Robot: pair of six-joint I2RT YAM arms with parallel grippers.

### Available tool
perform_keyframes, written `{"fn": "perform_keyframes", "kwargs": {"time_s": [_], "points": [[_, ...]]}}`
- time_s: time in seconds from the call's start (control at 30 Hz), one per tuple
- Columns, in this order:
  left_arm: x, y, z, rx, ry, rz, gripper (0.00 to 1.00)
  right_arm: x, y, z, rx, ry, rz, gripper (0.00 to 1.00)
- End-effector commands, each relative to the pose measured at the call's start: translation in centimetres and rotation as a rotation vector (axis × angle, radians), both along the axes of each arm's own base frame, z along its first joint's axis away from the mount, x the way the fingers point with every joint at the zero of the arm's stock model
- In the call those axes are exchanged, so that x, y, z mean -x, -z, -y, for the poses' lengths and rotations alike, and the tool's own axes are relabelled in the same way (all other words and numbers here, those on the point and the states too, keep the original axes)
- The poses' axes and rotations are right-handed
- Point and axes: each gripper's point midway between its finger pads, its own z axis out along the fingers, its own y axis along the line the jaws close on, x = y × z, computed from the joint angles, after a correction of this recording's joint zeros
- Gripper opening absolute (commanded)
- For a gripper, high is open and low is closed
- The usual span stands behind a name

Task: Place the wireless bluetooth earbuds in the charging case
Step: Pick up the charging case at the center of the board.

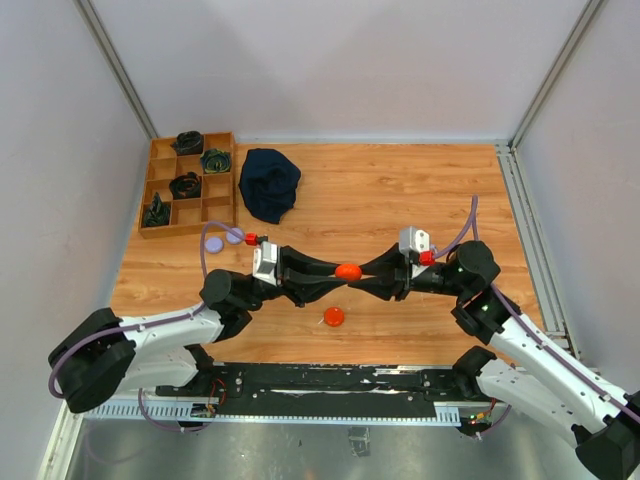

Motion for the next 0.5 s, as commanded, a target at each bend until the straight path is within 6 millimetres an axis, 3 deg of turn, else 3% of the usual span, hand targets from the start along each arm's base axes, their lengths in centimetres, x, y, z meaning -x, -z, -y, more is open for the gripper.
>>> {"fn": "perform_keyframes", "kwargs": {"time_s": [0.0, 0.47], "points": [[1.1, -1.2, -0.1, 0.053, 0.054, 0.031, 0.01, -0.6, -0.6, 0.0, -0.045, 0.02, 0.017, 0.25], [1.3, -1.2, 0.1, 0.069, 0.073, 0.027, 0.01, -1.2, -1.8, -0.4, -0.106, 0.035, 0.014, 0.29]]}}
